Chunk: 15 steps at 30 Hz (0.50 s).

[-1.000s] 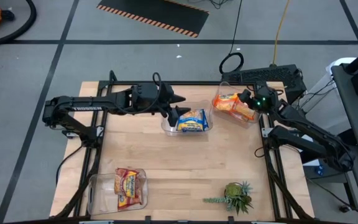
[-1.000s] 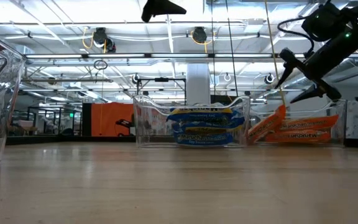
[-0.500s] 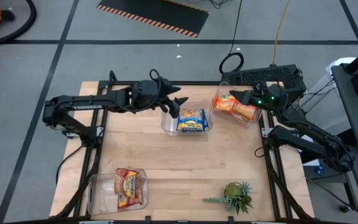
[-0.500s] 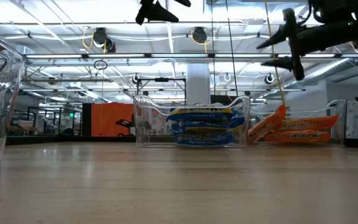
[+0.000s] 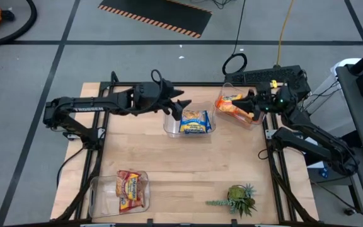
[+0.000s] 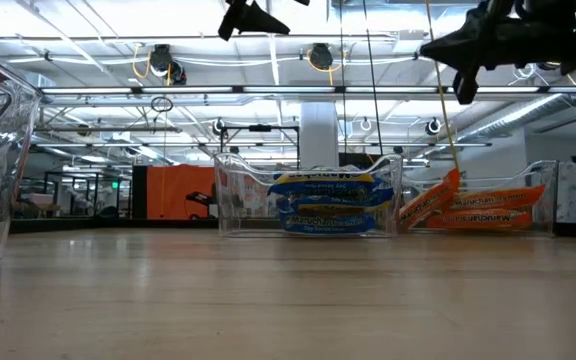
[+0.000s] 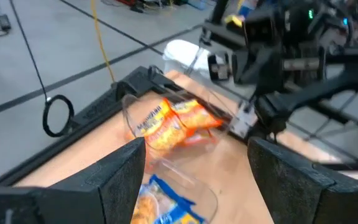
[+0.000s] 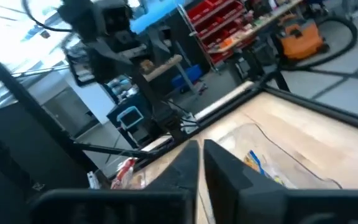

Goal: Sort Maruchan noodles
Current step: Return to Home Position

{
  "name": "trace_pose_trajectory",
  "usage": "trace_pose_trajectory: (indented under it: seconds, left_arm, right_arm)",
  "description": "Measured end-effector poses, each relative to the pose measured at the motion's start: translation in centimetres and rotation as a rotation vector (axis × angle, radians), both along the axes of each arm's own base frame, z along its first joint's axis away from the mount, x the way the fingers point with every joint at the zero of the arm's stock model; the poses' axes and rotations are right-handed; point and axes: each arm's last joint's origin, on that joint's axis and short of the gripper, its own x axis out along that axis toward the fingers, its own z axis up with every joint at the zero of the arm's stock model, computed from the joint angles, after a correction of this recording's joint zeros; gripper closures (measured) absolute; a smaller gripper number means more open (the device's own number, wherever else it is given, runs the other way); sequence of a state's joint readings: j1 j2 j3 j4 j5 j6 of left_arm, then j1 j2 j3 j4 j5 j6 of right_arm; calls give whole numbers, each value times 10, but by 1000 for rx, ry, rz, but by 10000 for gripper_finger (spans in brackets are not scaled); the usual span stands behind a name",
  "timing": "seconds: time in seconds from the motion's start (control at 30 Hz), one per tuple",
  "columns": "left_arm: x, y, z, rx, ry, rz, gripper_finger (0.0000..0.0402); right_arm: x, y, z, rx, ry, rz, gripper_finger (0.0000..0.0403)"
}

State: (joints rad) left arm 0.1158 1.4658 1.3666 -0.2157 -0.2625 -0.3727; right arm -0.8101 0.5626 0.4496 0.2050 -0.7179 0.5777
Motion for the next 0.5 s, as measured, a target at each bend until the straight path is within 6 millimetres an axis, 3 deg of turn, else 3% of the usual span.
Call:
trace_pose_trajectory:
  seconds: [0.17,0.43,0.5]
  left_arm:
    - [-1,-5,-5,45,80,-38,154]
    - [-4,-5,-4,174,135,-200,353]
    - [-3,-5,-4,194,135,-264,387]
  right_arm:
    - [-4,5,5,-83,-28,15,395]
    - [-7,6,7,-275,-22,-32,402]
    - [-7,5,7,-298,-14,-80,402]
